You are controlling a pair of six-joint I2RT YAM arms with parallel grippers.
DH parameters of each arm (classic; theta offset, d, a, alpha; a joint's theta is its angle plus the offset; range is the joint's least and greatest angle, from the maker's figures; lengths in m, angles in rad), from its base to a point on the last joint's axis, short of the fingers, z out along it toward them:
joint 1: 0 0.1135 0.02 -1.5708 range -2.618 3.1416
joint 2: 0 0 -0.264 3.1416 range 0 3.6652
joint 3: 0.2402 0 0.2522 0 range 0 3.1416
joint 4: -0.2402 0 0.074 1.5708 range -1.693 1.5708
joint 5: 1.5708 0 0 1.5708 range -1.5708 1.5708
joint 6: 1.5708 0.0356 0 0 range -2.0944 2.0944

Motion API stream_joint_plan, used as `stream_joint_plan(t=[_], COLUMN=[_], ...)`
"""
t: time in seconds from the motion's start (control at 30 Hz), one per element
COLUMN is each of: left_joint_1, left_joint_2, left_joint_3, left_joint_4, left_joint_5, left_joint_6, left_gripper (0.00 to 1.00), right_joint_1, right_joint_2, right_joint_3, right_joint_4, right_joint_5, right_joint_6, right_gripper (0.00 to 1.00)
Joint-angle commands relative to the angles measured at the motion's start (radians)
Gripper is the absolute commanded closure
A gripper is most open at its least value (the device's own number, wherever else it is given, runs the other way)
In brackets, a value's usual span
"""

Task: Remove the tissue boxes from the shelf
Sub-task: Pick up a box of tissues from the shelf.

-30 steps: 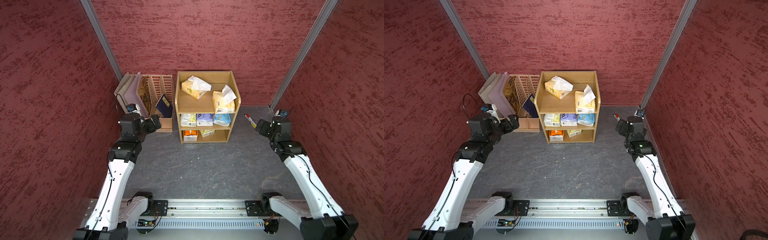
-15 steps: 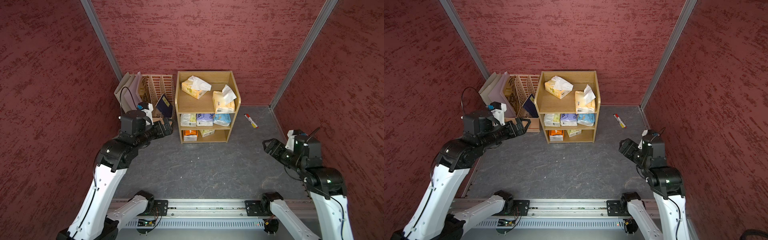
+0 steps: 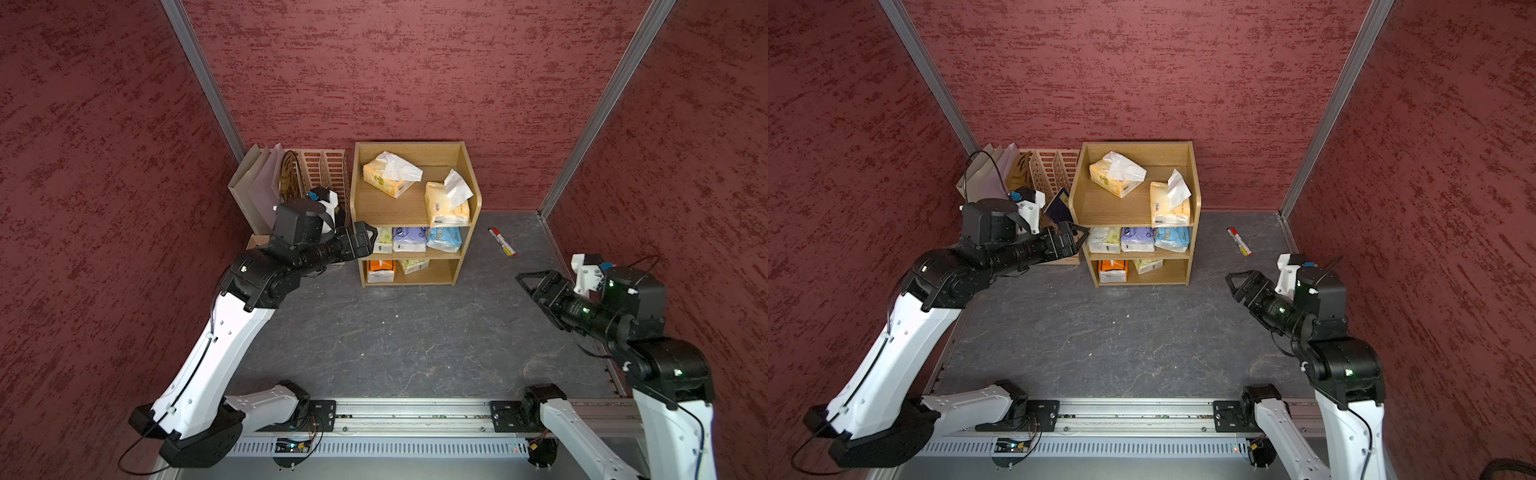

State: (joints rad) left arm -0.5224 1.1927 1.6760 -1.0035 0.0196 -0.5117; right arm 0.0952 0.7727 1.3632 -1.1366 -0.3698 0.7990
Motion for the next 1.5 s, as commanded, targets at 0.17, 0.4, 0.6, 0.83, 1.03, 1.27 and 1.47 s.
stream_joint_plan(t=[0.17, 0.4, 0.6, 0.83, 1.03, 1.27, 1.47], left_joint_1=[-0.004, 0.055, 0.129, 0.296, 0.356, 0.354, 0.341], left_joint_2=[0.074, 0.128, 0.141, 0.139, 0.127, 0.095, 0.038], left_joint_3=[0.151, 0.222, 0.214, 0.219, 0.181, 0.102, 0.022], left_joint_4=[-0.067, -0.061, -0.054, -0.039, -0.015, 0.062, 0.089], left_joint_5=[-0.019, 0.029, 0.116, 0.265, 0.354, 0.459, 0.482], left_joint_6=[0.059, 0.09, 0.096, 0.093, 0.097, 0.081, 0.073], left_gripper=[0.0, 0.0, 0.0, 0.0, 0.0, 0.0, 0.0], right_joint_1=[0.106, 0.382, 0.513, 0.633, 0.641, 0.646, 0.646], right_joint_2=[0.154, 0.38, 0.612, 0.879, 1.024, 1.05, 0.99], right_joint_3=[0.032, 0.232, 0.451, 0.831, 1.114, 1.155, 1.035], right_joint_4=[0.292, 0.268, 0.116, -0.105, -0.32, -0.406, -0.22], right_joint_5=[-0.017, 0.327, 0.467, 0.668, 0.736, 0.812, 0.79], right_joint_6=[0.083, 0.015, -0.008, 0.009, 0.014, 0.094, 0.067], right_gripper=[0.18, 0.14, 0.13, 0.11, 0.1, 0.1, 0.09])
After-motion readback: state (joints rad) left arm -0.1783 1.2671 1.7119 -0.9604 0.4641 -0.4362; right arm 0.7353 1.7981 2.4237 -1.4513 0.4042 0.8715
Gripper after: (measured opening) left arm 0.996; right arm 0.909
